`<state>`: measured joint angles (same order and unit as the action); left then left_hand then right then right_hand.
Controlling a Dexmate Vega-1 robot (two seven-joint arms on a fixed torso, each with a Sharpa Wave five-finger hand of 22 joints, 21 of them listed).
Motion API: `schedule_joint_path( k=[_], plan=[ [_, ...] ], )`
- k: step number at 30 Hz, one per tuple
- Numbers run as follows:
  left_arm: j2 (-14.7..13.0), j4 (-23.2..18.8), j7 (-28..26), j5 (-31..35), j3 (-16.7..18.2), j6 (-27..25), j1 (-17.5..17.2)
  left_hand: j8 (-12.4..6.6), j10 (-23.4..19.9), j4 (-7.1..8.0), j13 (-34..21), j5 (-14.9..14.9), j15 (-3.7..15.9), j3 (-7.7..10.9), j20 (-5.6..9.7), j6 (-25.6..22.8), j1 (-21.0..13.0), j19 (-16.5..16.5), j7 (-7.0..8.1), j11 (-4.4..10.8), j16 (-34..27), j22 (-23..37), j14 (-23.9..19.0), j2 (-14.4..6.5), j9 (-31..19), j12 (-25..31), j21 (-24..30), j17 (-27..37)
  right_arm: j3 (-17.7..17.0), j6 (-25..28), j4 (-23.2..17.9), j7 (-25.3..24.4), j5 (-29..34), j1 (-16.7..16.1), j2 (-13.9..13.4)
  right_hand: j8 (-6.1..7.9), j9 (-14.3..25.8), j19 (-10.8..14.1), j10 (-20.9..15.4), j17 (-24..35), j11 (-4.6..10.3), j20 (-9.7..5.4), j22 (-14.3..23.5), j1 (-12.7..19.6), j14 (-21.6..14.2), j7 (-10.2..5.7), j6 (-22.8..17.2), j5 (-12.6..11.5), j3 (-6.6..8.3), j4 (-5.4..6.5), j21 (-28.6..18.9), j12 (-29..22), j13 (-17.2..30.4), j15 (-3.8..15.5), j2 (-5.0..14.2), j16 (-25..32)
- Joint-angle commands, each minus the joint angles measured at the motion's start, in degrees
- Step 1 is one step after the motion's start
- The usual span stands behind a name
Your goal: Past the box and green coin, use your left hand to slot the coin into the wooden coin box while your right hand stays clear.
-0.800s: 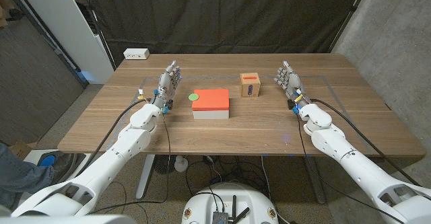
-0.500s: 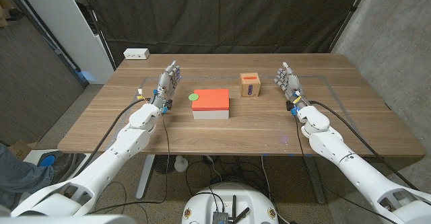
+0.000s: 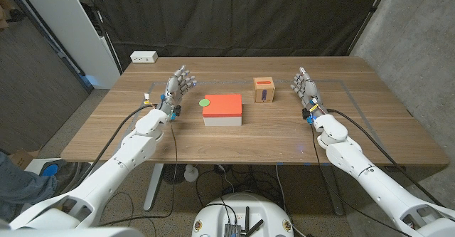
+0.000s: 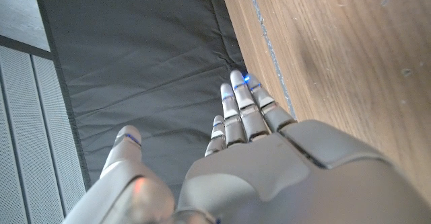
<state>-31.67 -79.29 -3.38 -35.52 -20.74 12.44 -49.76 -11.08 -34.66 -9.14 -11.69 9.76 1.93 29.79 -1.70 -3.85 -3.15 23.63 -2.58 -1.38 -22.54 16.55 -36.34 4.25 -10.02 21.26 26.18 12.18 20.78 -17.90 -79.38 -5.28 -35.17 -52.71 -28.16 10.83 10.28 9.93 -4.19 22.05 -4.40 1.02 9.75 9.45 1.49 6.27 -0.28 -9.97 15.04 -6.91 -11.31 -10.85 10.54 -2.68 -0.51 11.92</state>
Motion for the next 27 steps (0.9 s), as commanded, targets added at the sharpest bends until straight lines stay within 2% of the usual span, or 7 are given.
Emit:
schedule_joint_path(
  k=[1,5,9,11,13,17,27],
  plan=[
    [-0.55,-4.18,-4.65,-0.90,0.43,-6.45,-0.47,-0.32,-21.67,-0.49,-2.75,0.33,3.63,2.10,1.79,-2.84,-3.04,10.47,-1.53,1.78,-7.55,5.19,-16.89,-0.48,-0.17,7.47,8.78,1.82,-0.12,-0.64,-0.61,-1.47,0.90,-0.73,0.08,0.34,0.17,0.59,-0.25,-0.03,-0.19,0.16,0.23,0.18,-0.56,0.26,-0.44,-0.33,0.41,-0.18,-0.22,-0.58,0.16,-0.26,0.44,0.58],
    [0.04,-5.37,-7.03,-1.39,0.52,-8.53,-0.50,-0.69,-38.41,-1.18,-8.32,0.20,7.06,3.00,5.14,-9.03,-7.46,18.70,-4.89,4.48,-18.17,10.57,-31.32,1.10,-0.18,15.59,16.30,5.74,-0.32,-0.66,-0.98,-2.04,0.90,-0.97,0.18,0.37,0.18,0.63,-0.33,-0.07,-0.17,0.21,0.23,0.21,-0.64,0.22,-0.54,-0.33,0.42,-0.22,-0.21,-0.59,0.16,-0.27,0.49,0.60],
    [0.74,-6.60,-10.15,-1.54,0.77,-10.14,-0.90,-0.41,-45.91,-0.96,-21.80,0.19,9.32,1.26,7.28,-16.05,-16.05,23.45,-6.08,9.38,-30.95,22.40,-37.11,3.77,-0.36,28.06,27.21,14.10,-0.37,-0.82,-1.13,-2.35,1.09,-1.18,0.19,0.41,0.18,0.69,-0.50,-0.13,-0.20,0.27,0.23,0.27,-0.65,0.17,-0.69,-0.33,0.45,-0.28,-0.21,-0.62,0.17,-0.29,0.54,0.60],
    [0.84,-6.76,-10.70,-1.59,0.80,-10.50,-0.96,-0.61,-46.86,-0.98,-23.34,0.22,9.74,0.50,8.01,-18.32,-17.60,24.75,-6.47,9.97,-34.02,24.95,-39.40,4.06,-0.44,31.14,29.81,15.71,-0.37,-0.87,-1.25,-2.46,1.19,-1.33,0.16,0.43,0.18,0.72,-0.56,-0.16,-0.20,0.30,0.23,0.30,-0.71,0.14,-0.76,-0.33,0.46,-0.31,-0.21,-0.63,0.17,-0.29,0.57,0.62],
    [0.78,-7.28,-12.35,-0.93,0.71,-11.28,-1.07,-0.87,-47.54,-0.62,-30.56,0.28,10.15,-0.79,9.93,-22.56,-19.83,28.79,-6.69,12.64,-37.99,29.23,-41.47,4.15,-0.56,41.64,35.04,16.91,-0.38,-0.79,-1.44,-2.67,1.25,-1.46,0.16,0.43,0.18,0.77,-0.61,-0.18,-0.16,0.33,0.23,0.33,-0.72,0.09,-0.77,-0.33,0.47,-0.34,-0.21,-0.63,0.17,-0.36,0.60,0.61],
    [-0.85,-8.86,-13.69,1.13,0.16,-12.84,-1.23,-1.01,-46.57,0.58,-36.07,0.33,10.23,-1.32,13.46,-27.28,-17.74,34.04,-4.83,13.37,-45.14,31.87,-43.87,3.70,-0.69,49.59,39.20,23.06,-0.37,-0.87,-1.77,-3.04,1.51,-1.74,0.15,0.43,0.18,0.82,-0.63,-0.21,-0.24,0.40,0.23,0.36,-0.70,0.10,-0.78,-0.33,0.48,-0.38,-0.22,-0.62,0.17,-0.31,0.62,0.60],
    [-2.16,-11.72,-13.96,0.44,1.18,-14.07,-2.66,-0.92,-46.40,0.72,-36.38,0.63,10.11,0.53,13.89,-29.63,-15.94,34.97,-3.70,13.38,-49.72,36.20,-43.41,2.45,-0.87,52.12,41.44,27.16,-0.37,-0.36,-3.53,-4.34,2.26,-2.80,-0.28,0.39,0.18,0.99,-0.80,-0.33,-0.40,0.54,0.24,0.51,-0.90,-0.03,-0.78,-0.31,0.52,-0.52,-0.23,-0.62,0.17,-0.45,0.70,0.66]
  ],
)
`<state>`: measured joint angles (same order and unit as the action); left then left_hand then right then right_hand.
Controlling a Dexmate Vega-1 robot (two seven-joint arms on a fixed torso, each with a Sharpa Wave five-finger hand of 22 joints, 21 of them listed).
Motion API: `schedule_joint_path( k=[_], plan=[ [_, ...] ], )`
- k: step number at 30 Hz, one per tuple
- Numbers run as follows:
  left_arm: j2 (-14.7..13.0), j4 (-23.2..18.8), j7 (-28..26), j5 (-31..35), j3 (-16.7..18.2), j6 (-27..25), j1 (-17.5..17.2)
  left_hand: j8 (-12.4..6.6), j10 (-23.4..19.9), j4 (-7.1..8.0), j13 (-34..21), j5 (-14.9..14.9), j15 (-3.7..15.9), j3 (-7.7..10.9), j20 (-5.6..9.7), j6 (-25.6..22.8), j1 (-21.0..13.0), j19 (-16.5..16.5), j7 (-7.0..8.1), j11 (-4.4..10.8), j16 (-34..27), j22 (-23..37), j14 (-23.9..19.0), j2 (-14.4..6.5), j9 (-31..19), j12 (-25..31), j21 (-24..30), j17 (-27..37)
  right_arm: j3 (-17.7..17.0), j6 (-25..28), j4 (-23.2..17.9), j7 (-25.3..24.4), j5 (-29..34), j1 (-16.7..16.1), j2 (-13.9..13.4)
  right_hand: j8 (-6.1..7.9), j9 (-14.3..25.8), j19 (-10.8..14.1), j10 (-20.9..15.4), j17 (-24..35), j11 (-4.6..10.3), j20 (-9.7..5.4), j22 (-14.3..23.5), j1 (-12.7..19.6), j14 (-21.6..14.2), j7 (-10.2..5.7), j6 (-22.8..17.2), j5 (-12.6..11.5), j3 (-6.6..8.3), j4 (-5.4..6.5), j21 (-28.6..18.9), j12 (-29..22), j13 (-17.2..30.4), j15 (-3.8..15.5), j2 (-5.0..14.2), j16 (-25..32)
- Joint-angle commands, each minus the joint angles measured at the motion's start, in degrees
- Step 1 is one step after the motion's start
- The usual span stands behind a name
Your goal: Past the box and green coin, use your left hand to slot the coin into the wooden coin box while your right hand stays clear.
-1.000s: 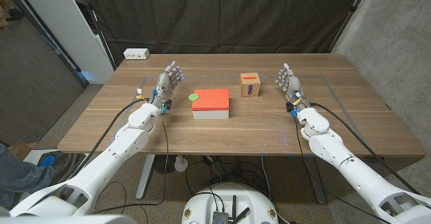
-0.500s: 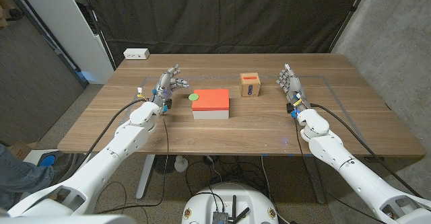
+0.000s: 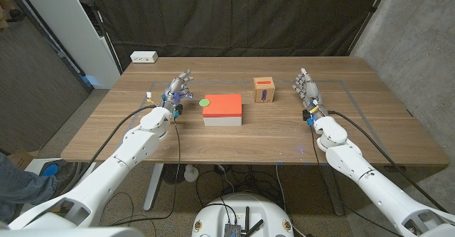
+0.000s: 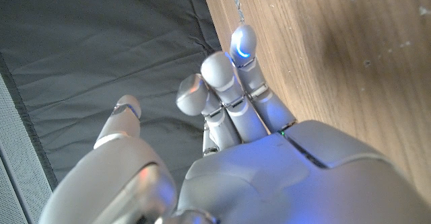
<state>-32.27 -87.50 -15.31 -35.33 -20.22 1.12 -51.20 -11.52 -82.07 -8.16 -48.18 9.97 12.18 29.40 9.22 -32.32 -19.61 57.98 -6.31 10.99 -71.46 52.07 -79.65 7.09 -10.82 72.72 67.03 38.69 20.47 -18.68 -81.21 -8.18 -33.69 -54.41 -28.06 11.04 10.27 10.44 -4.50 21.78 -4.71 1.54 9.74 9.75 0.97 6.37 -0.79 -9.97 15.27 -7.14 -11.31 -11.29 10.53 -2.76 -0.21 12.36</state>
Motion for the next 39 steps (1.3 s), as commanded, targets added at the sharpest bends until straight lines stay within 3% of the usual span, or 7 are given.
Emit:
schedule_joint_path(
  k=[1,9,15,20,25,33,39],
  plan=[
    [-1.66,-3.78,-2.11,0.13,0.75,-2.98,-1.31,-0.48,0.76,-0.35,-0.09,0.44,-0.13,1.12,2.97,-1.37,0.47,0.55,0.05,1.02,-0.80,0.69,0.12,-0.45,-0.07,1.05,0.52,0.55,-0.12,0.43,-1.98,-1.67,0.87,-1.28,-0.43,0.18,0.19,0.49,-0.50,-0.08,-0.08,0.02,0.25,0.24,-0.44,-0.14,-0.28,-0.31,0.30,-0.31,-0.22,-0.17,0.19,-0.41,0.41,0.24],
    [-2.73,-6.04,-1.51,-1.60,1.54,-4.75,-2.40,-0.76,0.96,-1.26,0.45,0.87,-0.13,2.85,2.95,-3.64,-0.87,0.31,0.23,1.03,-0.92,-1.60,1.19,-1.09,-0.09,1.87,-1.13,-0.10,-0.69,0.82,-4.42,-3.50,1.41,-2.85,-0.98,0.16,0.20,0.58,-0.79,-0.17,-0.14,0.09,0.25,0.39,-0.62,-0.21,-0.27,-0.30,0.35,-0.44,-0.21,-0.23,0.19,-0.40,0.49,0.29],
    [-3.13,-7.70,-2.30,-4.34,2.94,-6.84,-3.83,-0.63,1.00,-1.25,2.00,1.38,-0.15,5.80,2.87,-5.23,-2.26,0.71,1.30,1.00,-5.85,9.39,-0.55,-1.66,-0.38,2.60,5.57,3.08,-1.00,0.24,-5.04,-4.25,1.40,-3.88,-0.69,0.25,0.20,0.82,-1.11,-0.27,-0.18,0.10,0.25,0.66,-0.85,-0.22,-0.53,-0.28,0.48,-0.60,-0.25,-0.28,0.20,-0.35,0.64,0.35],
    [-4.15,-9.21,-2.37,-6.33,3.97,-8.60,-4.93,-1.13,0.92,-1.66,3.07,1.73,-0.15,7.53,2.99,-7.29,-3.22,0.11,1.67,0.95,-6.95,11.41,0.24,-2.06,-0.54,2.78,6.22,3.60,-1.05,0.24,-5.79,-4.77,1.73,-4.69,-0.82,0.27,0.20,1.00,-1.20,-0.34,-0.22,0.08,0.25,0.85,-1.09,-0.22,-0.63,-0.27,0.57,-0.71,-0.29,-0.27,0.20,-0.29,0.75,0.42],
    [-4.87,-10.96,-2.73,-9.99,5.40,-11.62,-5.96,-2.45,0.47,-2.87,4.39,2.23,-0.18,9.62,3.04,-11.08,-8.20,0.13,2.83,0.73,-8.51,10.89,-0.02,-2.10,-0.82,3.78,6.02,3.65,-1.05,0.19,-6.18,-4.96,1.91,-5.16,-0.86,0.26,0.21,1.12,-1.31,-0.39,-0.29,0.12,0.25,0.99,-1.23,-0.27,-0.65,-0.26,0.62,-0.80,-0.30,-0.27,0.21,-0.48,0.80,0.45],
    [-6.82,-13.31,-3.49,-13.33,7.05,-14.70,-7.55,-3.86,0.26,-2.51,7.16,2.11,-0.29,9.88,3.04,-13.27,-15.80,0.40,3.66,0.60,-9.51,9.58,-0.79,-0.81,-2.12,5.99,6.26,0.72,-0.90,-0.03,-6.89,-5.27,2.12,-6.03,-0.67,0.23,0.21,1.22,-1.58,-0.48,-0.27,0.19,0.26,1.19,-1.31,-0.34,-0.64,-0.23,0.70,-0.91,-0.28,-0.31,0.21,-0.39,0.87,0.45],
    [-8.46,-14.52,-2.52,-16.30,8.13,-17.00,-8.41,-4.14,0.28,-1.98,8.17,1.82,-0.29,8.74,2.97,-12.02,-17.69,0.52,3.87,0.72,-10.01,9.48,-0.67,-0.40,-3.37,8.11,7.02,-1.06,-0.99,0.30,-8.17,-6.15,2.83,-6.88,-1.10,0.22,0.21,1.26,-1.67,-0.53,-0.17,0.26,0.26,1.29,-1.37,-0.34,-0.65,-0.21,0.73,-0.98,-0.26,-0.30,0.22,-0.53,0.90,0.46]
  ],
)
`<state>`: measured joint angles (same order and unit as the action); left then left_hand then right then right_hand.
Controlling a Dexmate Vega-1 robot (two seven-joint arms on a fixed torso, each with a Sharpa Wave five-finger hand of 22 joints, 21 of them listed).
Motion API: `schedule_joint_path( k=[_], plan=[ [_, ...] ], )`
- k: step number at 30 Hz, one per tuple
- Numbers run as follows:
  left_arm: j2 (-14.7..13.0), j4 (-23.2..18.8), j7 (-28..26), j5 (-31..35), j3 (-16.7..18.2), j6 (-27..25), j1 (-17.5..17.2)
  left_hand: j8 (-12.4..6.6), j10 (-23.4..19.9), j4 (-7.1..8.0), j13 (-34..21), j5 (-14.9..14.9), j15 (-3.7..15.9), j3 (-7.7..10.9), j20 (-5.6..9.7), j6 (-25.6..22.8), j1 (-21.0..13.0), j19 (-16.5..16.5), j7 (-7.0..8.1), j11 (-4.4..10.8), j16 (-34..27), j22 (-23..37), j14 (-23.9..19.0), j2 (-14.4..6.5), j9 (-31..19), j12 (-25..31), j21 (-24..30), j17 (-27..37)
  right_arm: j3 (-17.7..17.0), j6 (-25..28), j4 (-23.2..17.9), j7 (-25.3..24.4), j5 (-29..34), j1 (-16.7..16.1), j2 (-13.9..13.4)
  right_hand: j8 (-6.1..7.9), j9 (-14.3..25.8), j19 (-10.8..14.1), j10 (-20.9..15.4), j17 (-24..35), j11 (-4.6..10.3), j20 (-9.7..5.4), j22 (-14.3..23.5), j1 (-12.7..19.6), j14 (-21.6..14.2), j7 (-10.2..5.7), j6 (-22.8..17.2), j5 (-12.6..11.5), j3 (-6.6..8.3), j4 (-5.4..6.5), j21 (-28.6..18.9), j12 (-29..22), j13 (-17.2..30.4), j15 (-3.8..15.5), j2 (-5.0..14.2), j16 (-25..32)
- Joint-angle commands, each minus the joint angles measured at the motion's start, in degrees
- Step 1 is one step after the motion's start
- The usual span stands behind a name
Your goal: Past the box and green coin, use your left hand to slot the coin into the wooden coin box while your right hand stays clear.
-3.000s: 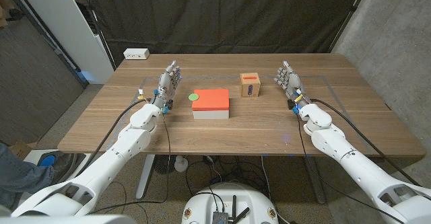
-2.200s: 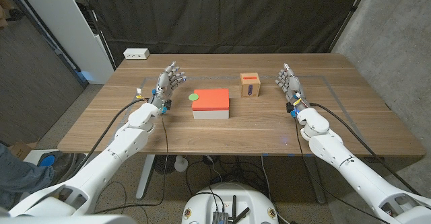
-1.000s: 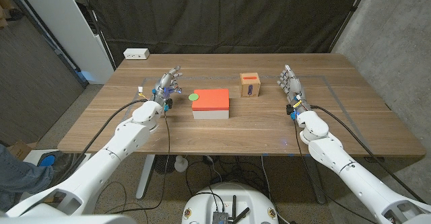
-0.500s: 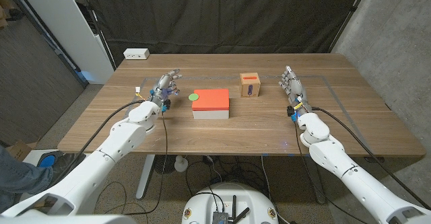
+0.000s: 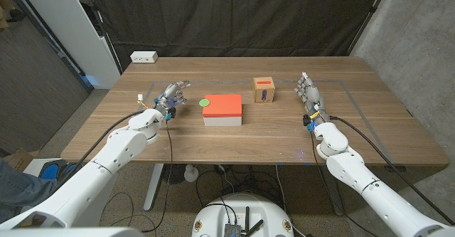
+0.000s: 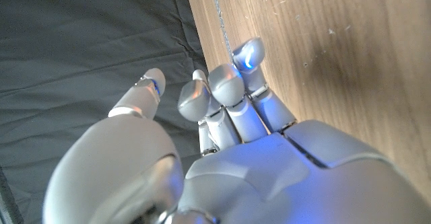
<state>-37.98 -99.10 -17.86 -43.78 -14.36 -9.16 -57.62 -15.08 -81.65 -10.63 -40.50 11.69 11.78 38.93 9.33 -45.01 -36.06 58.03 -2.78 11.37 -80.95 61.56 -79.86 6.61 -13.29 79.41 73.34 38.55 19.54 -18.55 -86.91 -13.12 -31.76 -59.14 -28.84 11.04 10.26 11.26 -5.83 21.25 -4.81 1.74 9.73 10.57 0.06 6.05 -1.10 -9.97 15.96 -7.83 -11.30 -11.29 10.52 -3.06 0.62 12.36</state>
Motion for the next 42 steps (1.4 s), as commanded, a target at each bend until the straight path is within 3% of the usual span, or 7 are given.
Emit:
schedule_joint_path(
  k=[1,17,27,36,42],
  plan=[
    [-3.19,-3.15,0.40,-8.56,2.47,-7.41,-2.08,-0.63,-0.12,0.57,0.59,0.08,0.12,-1.00,2.84,0.85,-1.36,0.19,0.33,0.35,-0.34,-0.36,-0.23,0.11,-1.09,1.76,0.50,-1.45,-0.17,0.40,-2.84,-1.55,0.94,-2.33,-0.39,0.22,0.22,0.43,-0.34,-0.01,-0.08,0.07,0.26,0.48,-0.44,-0.04,-0.35,-0.20,0.05,-0.30,-0.25,-0.29,0.23,-0.20,0.07,0.45],
    [-7.34,-9.09,-5.13,-15.52,4.06,-18.09,-2.09,-2.19,0.24,0.99,3.30,0.19,0.14,-2.33,2.83,1.11,-2.26,-0.32,0.33,0.51,-2.59,-1.42,-0.29,-0.41,-3.57,3.88,0.94,-1.91,-1.72,-0.53,-2.84,-0.61,0.47,-3.50,-1.84,0.20,0.23,0.50,-0.62,-0.17,-0.11,0.10,0.27,0.77,-0.50,-0.08,-0.40,-0.15,0.15,-0.44,-0.19,-0.27,0.25,-0.20,0.20,0.42],
    [-10.51,-13.97,-9.86,-16.79,4.64,-22.16,-3.27,-3.43,0.49,0.71,4.04,0.46,0.14,-1.93,2.91,0.79,-3.66,-0.46,0.52,0.61,-2.92,-1.48,0.28,-1.41,-5.05,4.96,1.57,-1.90,-2.80,1.15,-4.33,-2.24,4.76,-4.67,-6.08,0.22,0.23,0.48,-0.76,-0.25,-0.17,0.11,0.28,0.97,-0.48,-0.17,-0.49,-0.15,0.25,-0.50,-0.15,-0.26,0.26,-0.17,0.34,0.39],
    [-13.50,-12.14,-1.80,-15.81,2.64,-21.58,-1.57,-4.66,0.51,0.66,3.65,0.58,0.13,-1.73,2.83,0.70,-5.05,-1.05,0.36,0.58,-2.93,-1.64,0.51,-2.07,-6.57,6.40,2.09,-2.10,-4.50,-0.62,-3.74,2.82,0.95,-5.65,-7.77,0.21,0.23,0.47,-0.91,-0.31,-0.08,0.05,0.28,1.10,-0.50,-0.12,-0.52,-0.14,0.32,-0.53,-0.11,-0.27,0.26,-0.11,0.45,0.38],
    [-12.55,-10.85,-0.09,-18.68,2.39,-22.55,-0.98,-4.71,0.67,0.69,3.30,0.54,0.16,-2.07,2.79,1.52,-5.46,-1.34,0.15,0.62,-2.97,-2.72,0.22,-1.94,-7.04,6.87,1.73,-2.54,-4.37,-2.09,-2.64,4.88,0.61,-5.01,-7.78,0.24,0.23,0.48,-0.94,-0.36,-0.15,0.05,0.28,1.15,-0.56,-0.02,-0.64,-0.13,0.34,-0.53,-0.10,-0.24,0.27,-0.09,0.51,0.40]
  ],
)
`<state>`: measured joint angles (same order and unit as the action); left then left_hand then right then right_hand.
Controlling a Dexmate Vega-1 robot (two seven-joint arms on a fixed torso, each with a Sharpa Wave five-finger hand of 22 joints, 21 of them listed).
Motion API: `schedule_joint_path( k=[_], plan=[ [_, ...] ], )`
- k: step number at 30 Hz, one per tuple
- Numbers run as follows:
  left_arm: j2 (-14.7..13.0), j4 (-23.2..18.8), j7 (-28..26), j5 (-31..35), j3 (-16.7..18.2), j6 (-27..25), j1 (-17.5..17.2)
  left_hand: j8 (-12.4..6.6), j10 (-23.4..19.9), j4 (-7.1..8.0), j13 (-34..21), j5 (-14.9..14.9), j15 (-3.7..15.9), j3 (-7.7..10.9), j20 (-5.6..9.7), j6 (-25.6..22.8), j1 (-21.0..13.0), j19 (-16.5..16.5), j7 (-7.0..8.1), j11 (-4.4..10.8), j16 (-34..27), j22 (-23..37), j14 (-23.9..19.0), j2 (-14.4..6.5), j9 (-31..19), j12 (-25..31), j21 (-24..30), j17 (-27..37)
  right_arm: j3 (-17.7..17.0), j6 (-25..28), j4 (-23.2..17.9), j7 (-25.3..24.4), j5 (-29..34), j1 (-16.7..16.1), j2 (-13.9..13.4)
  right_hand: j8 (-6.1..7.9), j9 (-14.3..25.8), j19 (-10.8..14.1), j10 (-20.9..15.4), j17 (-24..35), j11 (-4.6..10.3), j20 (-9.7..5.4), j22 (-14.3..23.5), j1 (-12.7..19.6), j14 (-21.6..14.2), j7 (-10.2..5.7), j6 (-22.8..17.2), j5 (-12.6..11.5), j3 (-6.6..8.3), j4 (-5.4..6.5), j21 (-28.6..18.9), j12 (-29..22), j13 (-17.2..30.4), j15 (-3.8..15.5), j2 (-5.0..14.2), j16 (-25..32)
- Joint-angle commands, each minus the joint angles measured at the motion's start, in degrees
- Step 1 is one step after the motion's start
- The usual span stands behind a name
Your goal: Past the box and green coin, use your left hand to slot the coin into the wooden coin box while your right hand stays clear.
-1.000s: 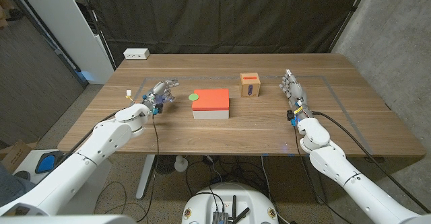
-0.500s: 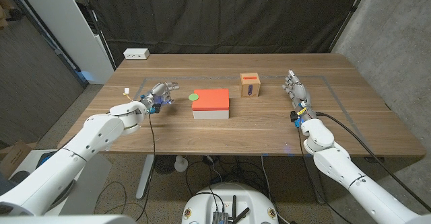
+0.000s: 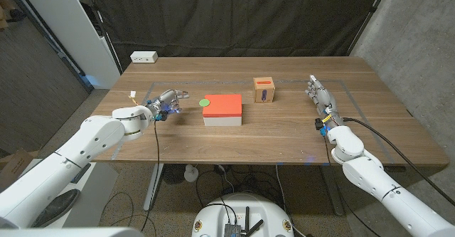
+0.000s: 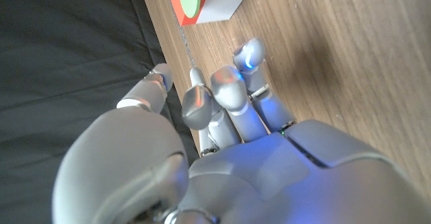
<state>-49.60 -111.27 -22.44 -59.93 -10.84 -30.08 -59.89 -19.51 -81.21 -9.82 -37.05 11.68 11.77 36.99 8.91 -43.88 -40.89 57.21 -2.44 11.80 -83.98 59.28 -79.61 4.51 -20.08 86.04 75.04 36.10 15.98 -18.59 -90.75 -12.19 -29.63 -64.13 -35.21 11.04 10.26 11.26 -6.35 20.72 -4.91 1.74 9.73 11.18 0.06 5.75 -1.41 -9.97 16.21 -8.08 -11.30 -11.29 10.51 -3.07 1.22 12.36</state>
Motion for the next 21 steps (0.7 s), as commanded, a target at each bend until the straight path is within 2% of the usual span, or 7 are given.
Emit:
schedule_joint_path(
  k=[1,3,4,8,14,21],
  plan=[
    [-0.56,1.18,3.91,-3.88,-0.70,-2.17,0.97,-0.28,0.30,-0.05,-0.06,0.52,0.17,-0.25,3.21,0.68,-0.69,-0.23,-0.27,0.18,-0.18,-0.59,-0.23,0.11,-0.39,0.21,0.21,0.09,-0.77,-2.35,1.35,4.28,-1.81,0.07,-1.19,0.23,0.24,0.48,-0.43,0.17,-0.03,0.05,0.29,0.55,-0.59,0.29,-0.33,-0.13,0.09,-0.28,-0.10,-0.24,0.28,-0.09,-0.09,0.40],
    [-0.09,1.08,2.52,-6.77,0.03,-3.91,0.75,-0.36,0.50,0.26,-0.19,0.55,0.17,-0.37,3.20,0.96,-0.41,-0.71,-0.65,0.21,-0.54,-1.41,-0.18,-0.10,-0.68,0.27,-0.23,0.59,-0.63,-2.42,1.35,4.09,-1.73,0.20,-0.88,0.24,0.24,0.49,-0.49,0.16,-0.09,0.05,0.29,0.56,-0.61,0.30,-0.37,-0.13,0.10,-0.28,-0.10,-0.25,0.28,-0.08,-0.07,0.41],
    [0.29,0.72,0.31,-8.02,0.42,-4.90,0.62,-1.00,0.54,0.36,0.81,0.54,0.18,-0.49,3.17,-0.21,-0.27,-0.62,-0.77,0.06,-0.18,-1.93,0.17,-0.31,-0.94,-0.41,-0.33,0.22,-0.53,-2.65,1.54,4.18,-1.65,0.32,-0.72,0.24,0.24,0.49,-0.51,0.16,-0.09,0.05,0.29,0.56,-0.60,0.30,-0.37,-0.13,0.10,-0.28,-0.10,-0.26,0.28,-0.06,-0.07,0.40],
    [-0.11,0.66,-2.52,-11.00,0.87,-7.63,1.03,-2.07,-0.11,0.45,1.87,0.57,0.15,-0.62,3.22,-1.43,0.05,-0.50,-0.35,0.04,-0.70,-2.89,0.01,-0.72,-1.68,-0.53,-0.42,1.07,-0.24,-3.40,2.77,4.65,-2.08,0.91,0.22,0.25,0.24,0.50,-0.48,0.14,-0.08,0.06,0.29,0.58,-0.64,0.28,-0.41,-0.12,0.10,-0.27,-0.09,-0.22,0.28,0.00,-0.05,0.41],
    [-0.71,0.41,-5.17,-14.27,0.94,-10.22,2.13,-2.43,0.30,0.36,1.27,0.61,0.18,-0.70,3.19,-1.38,0.26,-0.26,-0.67,0.09,-0.11,-3.26,0.16,-0.87,-2.05,0.30,-0.17,0.35,-0.07,-3.16,3.51,4.23,-1.90,1.33,0.56,0.23,0.24,0.54,-0.71,0.10,-0.21,0.12,0.29,0.61,-0.76,0.27,-0.42,-0.12,0.12,-0.28,-0.09,-0.29,0.28,-0.08,-0.01,0.46],
    [-0.97,-0.68,-10.97,-18.85,1.68,-12.45,2.63,-2.48,0.21,0.33,0.99,0.64,0.21,-0.82,3.16,-1.10,0.53,-0.41,-0.75,0.12,0.03,-4.60,0.20,-0.92,-2.06,0.71,-0.67,0.15,0.25,-2.36,4.20,4.22,-2.23,1.34,0.65,0.23,0.24,0.66,-0.97,0.06,-0.28,0.13,0.29,0.66,-0.82,0.23,-0.47,-0.12,0.14,-0.28,-0.13,-0.35,0.29,-0.04,0.04,0.46]
  ],
)
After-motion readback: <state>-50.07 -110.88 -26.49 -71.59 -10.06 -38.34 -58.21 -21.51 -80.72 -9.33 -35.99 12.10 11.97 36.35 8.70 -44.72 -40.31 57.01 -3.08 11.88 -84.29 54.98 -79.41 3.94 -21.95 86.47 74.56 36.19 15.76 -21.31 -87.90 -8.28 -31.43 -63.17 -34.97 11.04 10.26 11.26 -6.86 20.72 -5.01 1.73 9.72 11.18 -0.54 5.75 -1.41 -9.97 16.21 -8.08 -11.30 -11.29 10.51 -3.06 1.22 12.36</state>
